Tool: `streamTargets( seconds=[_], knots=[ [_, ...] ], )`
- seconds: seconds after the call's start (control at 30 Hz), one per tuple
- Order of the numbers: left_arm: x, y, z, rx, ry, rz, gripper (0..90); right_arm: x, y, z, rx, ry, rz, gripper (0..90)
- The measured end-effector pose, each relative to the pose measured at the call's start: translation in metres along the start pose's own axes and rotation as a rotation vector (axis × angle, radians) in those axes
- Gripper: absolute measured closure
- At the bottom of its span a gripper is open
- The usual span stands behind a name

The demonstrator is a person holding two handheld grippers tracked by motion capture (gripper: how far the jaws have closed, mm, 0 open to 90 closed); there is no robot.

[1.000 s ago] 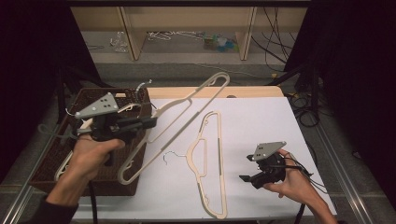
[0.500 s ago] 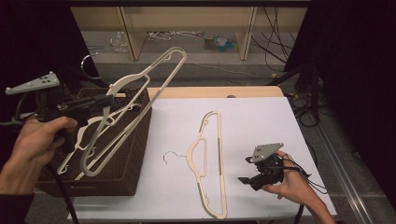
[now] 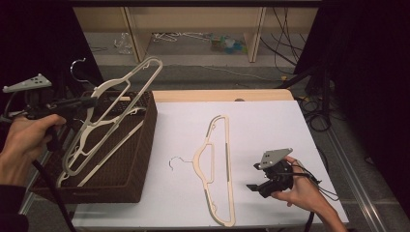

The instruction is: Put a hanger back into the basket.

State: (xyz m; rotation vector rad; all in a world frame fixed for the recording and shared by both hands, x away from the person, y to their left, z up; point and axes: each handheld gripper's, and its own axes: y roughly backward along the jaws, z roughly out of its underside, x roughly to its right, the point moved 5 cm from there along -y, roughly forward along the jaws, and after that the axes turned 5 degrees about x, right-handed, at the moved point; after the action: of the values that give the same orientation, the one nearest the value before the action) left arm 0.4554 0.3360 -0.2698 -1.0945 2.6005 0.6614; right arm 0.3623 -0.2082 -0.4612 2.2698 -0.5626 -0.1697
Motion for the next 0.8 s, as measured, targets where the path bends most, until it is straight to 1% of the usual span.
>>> streamTargets(
  seconds=[0.07, 0.1, 0.13, 0.2, 0.23, 0.27, 0.3, 0.33, 0.43, 0.5, 0.57, 0.6, 0.63, 0.67, 0.7, 0.73, 0.77, 0.8],
  knots=[
    [-0.006, -0.001, 0.009, -0.022, -0.029, 0.0, 85.8, -0.001, -0.001, 0.0, -0.003, 0.006, -0.006, 27.2],
    [-0.01, -0.002, 0.016, -0.042, -0.061, -0.002, 85.8, -0.001, -0.001, 0.001, -0.012, 0.01, -0.014, 27.2],
    [-0.01, -0.002, 0.016, -0.042, -0.061, -0.002, 85.8, -0.001, -0.001, 0.001, -0.012, 0.01, -0.014, 27.2],
    [-0.016, -0.001, 0.027, -0.066, -0.097, -0.003, 85.8, -0.002, -0.001, 0.001, -0.003, 0.009, -0.011, 27.2],
    [-0.016, -0.001, 0.027, -0.066, -0.097, -0.003, 85.8, -0.002, -0.002, 0.001, -0.001, 0.01, -0.011, 27.2],
    [-0.019, 0.0, 0.033, -0.069, -0.114, -0.001, 85.8, -0.001, -0.001, 0.001, -0.007, 0.01, -0.012, 27.2],
    [-0.021, 0.001, 0.036, -0.07, -0.118, -0.001, 85.8, -0.001, -0.001, 0.001, -0.013, 0.008, -0.016, 27.2],
    [-0.021, 0.001, 0.039, -0.065, -0.123, -0.004, 85.8, -0.001, -0.002, 0.002, -0.007, 0.005, -0.011, 27.2],
    [-0.02, 0.003, 0.047, -0.086, -0.132, -0.004, 85.8, -0.002, -0.002, 0.002, -0.008, 0.001, -0.014, 27.2],
    [-0.019, 0.003, 0.051, -0.092, -0.132, -0.002, 85.8, -0.002, -0.002, 0.002, -0.008, 0.002, -0.013, 27.2],
    [-0.016, 0.003, 0.056, -0.099, -0.115, -0.004, 85.8, -0.002, -0.003, 0.002, -0.01, 0.005, -0.013, 27.1],
    [-0.009, 0.001, 0.063, -0.104, -0.074, 0.004, 85.8, -0.002, -0.003, 0.002, -0.014, 0.011, -0.019, 25.8],
    [-0.009, 0.001, 0.063, -0.104, -0.074, 0.004, 85.7, -0.002, -0.003, 0.002, -0.014, 0.011, -0.019, 25.8],
    [-0.004, 0.001, 0.07, -0.112, -0.036, 0.009, 85.8, -0.002, -0.003, 0.002, -0.013, 0.011, -0.017, 25.1],
    [-0.004, 0.001, 0.07, -0.112, -0.036, 0.009, 85.8, -0.002, -0.003, 0.002, -0.013, 0.011, -0.017, 25.1],
    [-0.003, 0.001, 0.073, -0.112, -0.026, 0.01, 85.8, -0.002, -0.003, 0.002, -0.014, 0.006, -0.012, 24.2],
    [-0.002, 0.0, 0.075, -0.116, -0.026, 0.008, 85.7, -0.002, -0.003, 0.002, -0.012, 0.003, -0.009, 23.5],
    [0.0, 0.0, 0.079, -0.124, -0.017, 0.01, 85.7, -0.001, -0.003, 0.001, -0.002, 0.001, 0.002, 23.3]
  ],
)
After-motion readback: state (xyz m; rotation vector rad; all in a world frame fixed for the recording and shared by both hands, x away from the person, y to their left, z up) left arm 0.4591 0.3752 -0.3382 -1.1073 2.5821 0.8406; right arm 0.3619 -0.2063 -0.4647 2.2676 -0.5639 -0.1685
